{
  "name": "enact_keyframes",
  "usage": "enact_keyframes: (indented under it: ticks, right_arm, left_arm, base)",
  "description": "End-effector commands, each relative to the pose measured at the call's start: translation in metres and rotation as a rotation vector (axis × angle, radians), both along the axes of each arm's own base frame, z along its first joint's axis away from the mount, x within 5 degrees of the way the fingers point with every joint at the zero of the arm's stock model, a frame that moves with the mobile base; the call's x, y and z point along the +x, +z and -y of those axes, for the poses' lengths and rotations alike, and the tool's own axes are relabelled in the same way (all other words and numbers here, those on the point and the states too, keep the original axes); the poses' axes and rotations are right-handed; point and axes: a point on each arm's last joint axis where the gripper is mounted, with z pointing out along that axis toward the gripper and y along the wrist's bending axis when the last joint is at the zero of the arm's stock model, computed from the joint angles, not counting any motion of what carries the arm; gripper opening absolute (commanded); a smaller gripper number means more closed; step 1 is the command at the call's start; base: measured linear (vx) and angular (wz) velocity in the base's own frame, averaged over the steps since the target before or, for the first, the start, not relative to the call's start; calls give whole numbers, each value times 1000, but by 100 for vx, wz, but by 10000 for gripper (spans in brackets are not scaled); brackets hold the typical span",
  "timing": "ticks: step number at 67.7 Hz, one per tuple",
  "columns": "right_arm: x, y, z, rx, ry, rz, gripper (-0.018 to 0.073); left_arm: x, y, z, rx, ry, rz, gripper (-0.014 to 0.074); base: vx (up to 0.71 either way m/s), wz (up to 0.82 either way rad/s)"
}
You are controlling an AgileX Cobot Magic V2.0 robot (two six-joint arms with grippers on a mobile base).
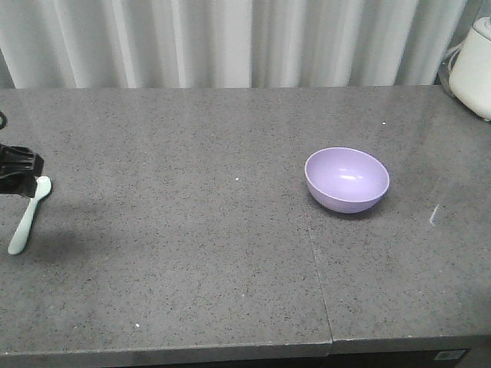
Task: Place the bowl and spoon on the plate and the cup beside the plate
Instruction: 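Grasp the white spoon by its handle with the left gripper and lift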
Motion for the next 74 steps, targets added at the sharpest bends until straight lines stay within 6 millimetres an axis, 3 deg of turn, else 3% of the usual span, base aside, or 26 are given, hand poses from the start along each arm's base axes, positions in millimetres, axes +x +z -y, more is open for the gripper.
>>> enact_keyframes:
  ticks: [1, 12, 27, 48, 74]
  right_arm:
    - [3, 14, 1, -10, 1, 82, 507]
    - [3, 14, 1, -10, 1, 81, 507]
    - [2, 14, 1, -10, 1, 80, 507]
    - [2, 14, 1, -10, 1, 80, 507]
    - [2, 14, 1, -9, 1, 80, 507]
  left_arm:
    - [21, 5, 3, -9, 1, 50, 590]
    - [50, -12, -2, -6, 22, -1, 590]
    - [71, -26, -16, -1, 56, -46, 590]
    - [82, -51, -33, 3, 81, -109, 590]
    - [95, -70, -31, -38, 66, -106, 590]
  base:
    - [0, 0]
    - [0, 0]
    - [0, 0]
    - [0, 0]
    - [0, 0]
